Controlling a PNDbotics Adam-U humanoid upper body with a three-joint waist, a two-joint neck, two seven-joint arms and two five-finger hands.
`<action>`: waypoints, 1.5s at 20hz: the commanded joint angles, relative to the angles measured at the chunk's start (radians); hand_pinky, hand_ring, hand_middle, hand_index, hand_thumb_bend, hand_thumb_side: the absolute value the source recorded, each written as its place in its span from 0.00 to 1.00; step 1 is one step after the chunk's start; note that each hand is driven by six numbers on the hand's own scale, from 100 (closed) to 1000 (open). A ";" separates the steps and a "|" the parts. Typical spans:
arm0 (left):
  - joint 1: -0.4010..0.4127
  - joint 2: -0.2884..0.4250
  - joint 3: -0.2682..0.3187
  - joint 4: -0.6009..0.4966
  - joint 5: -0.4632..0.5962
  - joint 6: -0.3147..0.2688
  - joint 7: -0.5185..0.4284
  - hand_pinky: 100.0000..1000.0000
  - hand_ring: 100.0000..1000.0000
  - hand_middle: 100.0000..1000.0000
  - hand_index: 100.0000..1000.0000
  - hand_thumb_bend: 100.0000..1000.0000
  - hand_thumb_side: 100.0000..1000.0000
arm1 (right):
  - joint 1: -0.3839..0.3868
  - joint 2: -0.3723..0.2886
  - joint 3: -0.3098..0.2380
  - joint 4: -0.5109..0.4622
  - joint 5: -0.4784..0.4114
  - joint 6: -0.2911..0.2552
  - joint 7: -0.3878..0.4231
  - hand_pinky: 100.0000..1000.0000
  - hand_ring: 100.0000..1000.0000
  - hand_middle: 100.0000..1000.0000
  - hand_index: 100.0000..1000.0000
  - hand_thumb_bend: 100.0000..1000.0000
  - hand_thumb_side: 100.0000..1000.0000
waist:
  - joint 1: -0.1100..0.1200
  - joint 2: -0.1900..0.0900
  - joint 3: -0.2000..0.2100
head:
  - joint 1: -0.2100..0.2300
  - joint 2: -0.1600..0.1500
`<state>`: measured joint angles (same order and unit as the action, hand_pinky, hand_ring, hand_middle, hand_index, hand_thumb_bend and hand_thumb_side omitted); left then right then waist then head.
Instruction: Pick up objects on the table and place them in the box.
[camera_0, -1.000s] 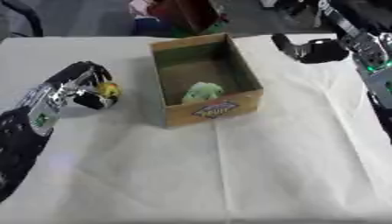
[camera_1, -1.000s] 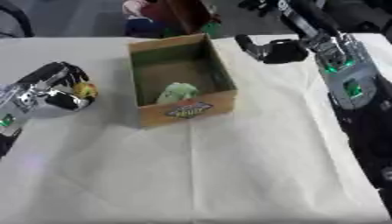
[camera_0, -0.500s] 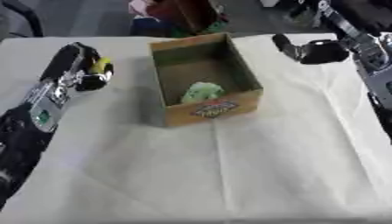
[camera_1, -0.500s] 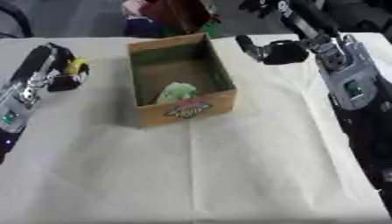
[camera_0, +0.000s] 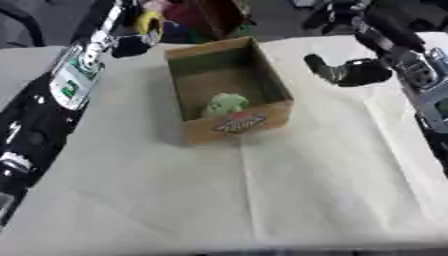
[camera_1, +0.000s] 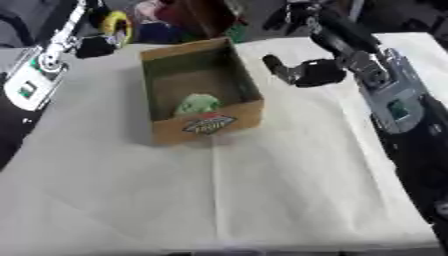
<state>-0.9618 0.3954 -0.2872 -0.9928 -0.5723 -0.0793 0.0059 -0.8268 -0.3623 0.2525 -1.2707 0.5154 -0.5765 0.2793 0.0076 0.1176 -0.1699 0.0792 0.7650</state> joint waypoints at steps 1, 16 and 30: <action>-0.036 -0.019 -0.006 0.008 -0.071 -0.037 -0.074 0.58 0.45 0.32 0.53 0.00 0.13 | -0.026 0.005 0.015 -0.003 0.011 -0.028 0.018 0.64 0.73 0.71 0.77 0.19 0.48 | 0.001 -0.014 -0.007 | 0.012 0.003; -0.011 -0.064 0.007 0.035 -0.179 -0.114 -0.286 0.81 0.86 0.86 0.91 0.68 0.42 | -0.021 0.019 0.029 0.022 0.027 -0.071 0.039 0.64 0.73 0.71 0.77 0.24 0.49 | 0.004 -0.017 -0.011 | 0.008 0.002; 0.179 0.106 0.100 -0.472 0.393 0.169 0.054 0.67 0.61 0.49 0.69 0.12 0.12 | 0.042 -0.083 -0.039 0.002 0.026 -0.034 -0.025 0.64 0.75 0.71 0.77 0.22 0.47 | -0.005 -0.007 0.077 | -0.046 -0.001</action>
<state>-0.7713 0.4554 -0.2144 -1.4227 -0.2065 0.0717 0.0451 -0.7686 -0.4042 0.2370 -1.2444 0.5450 -0.6176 0.2689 0.0066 0.1256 -0.0824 0.0430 0.7650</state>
